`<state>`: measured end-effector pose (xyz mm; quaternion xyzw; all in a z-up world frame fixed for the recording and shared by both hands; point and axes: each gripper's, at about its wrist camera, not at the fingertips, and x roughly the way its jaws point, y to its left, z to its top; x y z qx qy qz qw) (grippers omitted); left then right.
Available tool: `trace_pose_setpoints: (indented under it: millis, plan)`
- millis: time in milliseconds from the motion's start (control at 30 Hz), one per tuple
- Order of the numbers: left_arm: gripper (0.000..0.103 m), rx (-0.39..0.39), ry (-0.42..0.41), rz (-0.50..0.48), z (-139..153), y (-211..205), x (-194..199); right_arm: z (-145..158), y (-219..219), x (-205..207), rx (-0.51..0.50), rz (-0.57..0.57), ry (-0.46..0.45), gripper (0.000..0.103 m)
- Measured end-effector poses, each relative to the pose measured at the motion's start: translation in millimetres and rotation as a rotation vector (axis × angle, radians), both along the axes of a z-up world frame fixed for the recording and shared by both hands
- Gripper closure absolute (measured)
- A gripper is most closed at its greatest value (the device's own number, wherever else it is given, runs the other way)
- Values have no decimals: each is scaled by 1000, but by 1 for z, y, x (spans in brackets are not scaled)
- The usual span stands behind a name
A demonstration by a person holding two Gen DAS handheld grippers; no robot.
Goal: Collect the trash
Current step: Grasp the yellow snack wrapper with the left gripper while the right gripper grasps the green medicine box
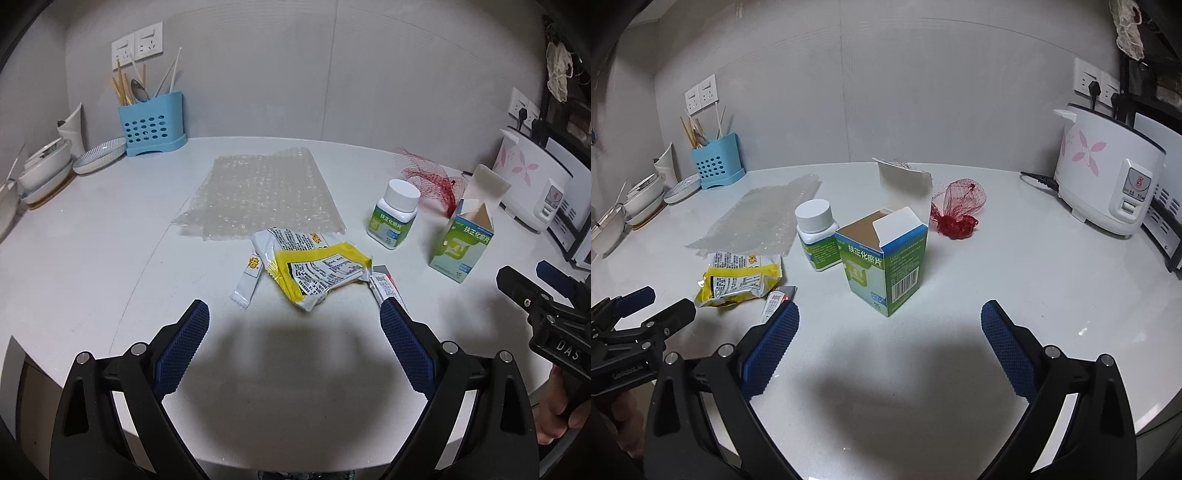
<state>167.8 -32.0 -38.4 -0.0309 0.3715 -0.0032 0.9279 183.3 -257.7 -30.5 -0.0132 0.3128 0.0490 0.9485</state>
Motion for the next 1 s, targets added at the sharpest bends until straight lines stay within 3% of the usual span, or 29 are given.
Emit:
trace_pose_setpoints:
  millis: [367,667,833,1000]
  plan:
    - [11,-11,93,26,-19,-7,68,-12,-6,56,50,5,51,8]
    - [13,-14,172,108,-32,0,90,-17,-1,72,65,30,51,8]
    - [28,12,177,139,-32,0,91,-17,2,73,68,43,43,15]
    - [55,-2,200,149,-34,4,92,-17,8,73,57,48,49,31]
